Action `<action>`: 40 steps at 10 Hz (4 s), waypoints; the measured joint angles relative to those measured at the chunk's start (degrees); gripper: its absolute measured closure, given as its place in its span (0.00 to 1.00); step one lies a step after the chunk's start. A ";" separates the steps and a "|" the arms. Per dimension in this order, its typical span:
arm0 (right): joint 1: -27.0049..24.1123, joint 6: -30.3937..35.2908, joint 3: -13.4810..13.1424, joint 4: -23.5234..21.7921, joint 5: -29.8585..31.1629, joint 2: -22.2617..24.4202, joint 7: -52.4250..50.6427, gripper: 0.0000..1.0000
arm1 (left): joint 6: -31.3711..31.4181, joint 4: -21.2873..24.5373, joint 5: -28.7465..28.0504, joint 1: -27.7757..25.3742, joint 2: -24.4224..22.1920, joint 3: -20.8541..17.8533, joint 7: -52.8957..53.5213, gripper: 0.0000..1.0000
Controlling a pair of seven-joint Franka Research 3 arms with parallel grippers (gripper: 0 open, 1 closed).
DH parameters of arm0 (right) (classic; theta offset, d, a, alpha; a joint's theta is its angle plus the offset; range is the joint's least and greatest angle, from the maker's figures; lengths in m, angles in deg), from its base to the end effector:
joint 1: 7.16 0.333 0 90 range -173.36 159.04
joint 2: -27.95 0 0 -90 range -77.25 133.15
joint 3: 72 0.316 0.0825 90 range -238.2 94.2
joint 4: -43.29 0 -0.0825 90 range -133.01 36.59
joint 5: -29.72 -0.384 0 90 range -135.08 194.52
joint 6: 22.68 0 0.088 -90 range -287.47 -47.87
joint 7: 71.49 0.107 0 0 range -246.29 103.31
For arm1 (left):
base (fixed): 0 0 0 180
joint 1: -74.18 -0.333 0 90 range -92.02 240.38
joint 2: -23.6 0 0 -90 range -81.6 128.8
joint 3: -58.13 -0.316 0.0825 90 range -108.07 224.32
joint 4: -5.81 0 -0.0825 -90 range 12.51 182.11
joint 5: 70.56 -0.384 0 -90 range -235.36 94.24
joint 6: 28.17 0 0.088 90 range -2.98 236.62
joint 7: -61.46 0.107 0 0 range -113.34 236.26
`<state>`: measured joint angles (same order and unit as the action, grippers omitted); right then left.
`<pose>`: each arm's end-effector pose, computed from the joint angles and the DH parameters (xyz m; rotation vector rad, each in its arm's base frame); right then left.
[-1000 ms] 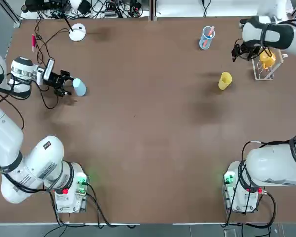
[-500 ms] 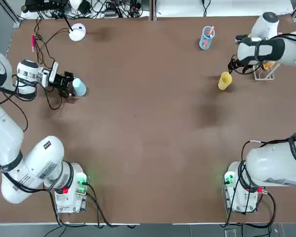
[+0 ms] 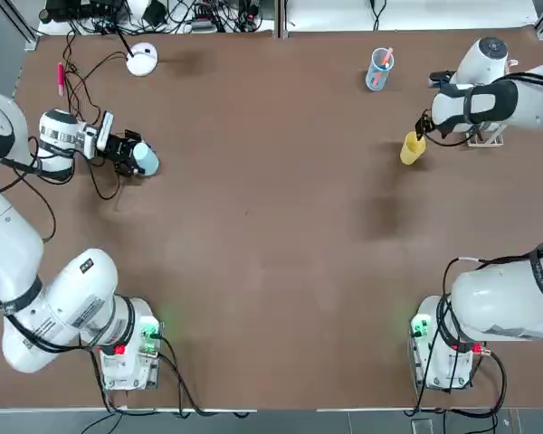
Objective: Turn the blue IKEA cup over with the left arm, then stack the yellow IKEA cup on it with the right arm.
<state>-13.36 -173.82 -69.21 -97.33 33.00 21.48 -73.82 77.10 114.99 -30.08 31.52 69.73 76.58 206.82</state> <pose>0.4900 -0.0275 0.2597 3.1119 0.0464 0.1084 0.5070 0.1595 0.0825 1.4600 -1.5031 0.8636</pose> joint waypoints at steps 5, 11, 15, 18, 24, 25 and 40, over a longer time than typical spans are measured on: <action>-0.07 -5.51 0.01 -0.99 0.09 -2.99 -0.12 0.02 | 0.34 -0.52 0.10 -0.10 0.41 1.79 0.50 0.26; -0.47 -7.12 0.00 -0.94 0.45 -5.33 1.20 0.58 | 1.75 -1.95 0.07 5.39 -16.75 6.63 -7.44 0.33; -0.45 0.58 0.56 3.07 0.42 -4.72 4.13 0.95 | 12.41 2.36 -0.88 19.35 -28.59 7.10 -20.04 0.33; -0.40 9.62 2.29 7.68 0.10 -2.72 5.89 0.95 | 17.22 1.56 -16.02 29.11 -33.65 7.22 -36.67 0.33; 0.36 20.41 7.61 14.96 -5.68 -0.43 6.91 0.96 | 15.32 -5.82 -60.40 52.02 -30.67 7.64 -76.51 0.33; 0.33 20.47 7.56 14.92 -7.00 -0.44 6.91 0.96 | 12.82 -6.60 -67.28 56.62 -28.55 7.62 -83.28 0.33; 1.30 16.83 6.97 15.20 -13.11 0.61 1.85 0.96 | -12.22 -32.52 -105.74 110.61 7.60 -17.12 -115.37 0.31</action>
<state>-12.06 -156.99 -62.24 -82.13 19.89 22.09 -71.97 64.88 82.47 -135.82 142.14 77.34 59.46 91.44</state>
